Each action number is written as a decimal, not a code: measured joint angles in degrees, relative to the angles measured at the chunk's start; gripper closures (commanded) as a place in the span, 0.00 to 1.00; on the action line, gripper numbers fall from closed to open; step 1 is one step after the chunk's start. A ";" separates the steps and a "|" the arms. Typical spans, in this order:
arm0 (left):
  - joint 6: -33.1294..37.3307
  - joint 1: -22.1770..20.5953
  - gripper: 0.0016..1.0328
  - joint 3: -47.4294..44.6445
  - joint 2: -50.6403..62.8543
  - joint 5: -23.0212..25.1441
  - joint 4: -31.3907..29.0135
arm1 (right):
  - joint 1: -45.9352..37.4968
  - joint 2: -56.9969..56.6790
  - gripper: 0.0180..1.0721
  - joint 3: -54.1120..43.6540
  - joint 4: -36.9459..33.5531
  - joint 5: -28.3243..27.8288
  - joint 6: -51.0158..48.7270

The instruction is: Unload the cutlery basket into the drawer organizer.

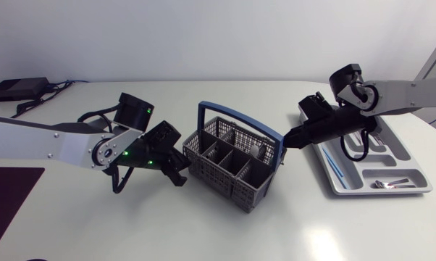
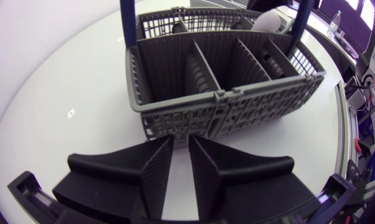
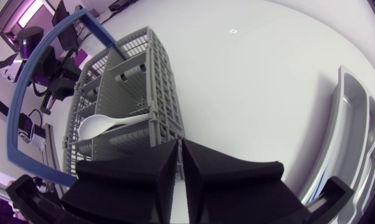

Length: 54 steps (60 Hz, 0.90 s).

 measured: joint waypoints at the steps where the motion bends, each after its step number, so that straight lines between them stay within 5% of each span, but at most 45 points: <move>1: -0.02 0.11 0.78 0.35 0.24 0.00 0.26 | 0.17 -0.55 0.88 -0.50 -0.02 0.02 -0.07; 32: -1.51 2.54 0.77 16.63 14.23 -0.02 1.31 | 11.02 -12.50 0.88 -10.51 -6.34 0.20 0.02; 54: -1.49 8.07 0.67 12.70 8.59 0.59 0.48 | 10.91 -14.84 0.87 -11.30 -1.92 8.83 1.95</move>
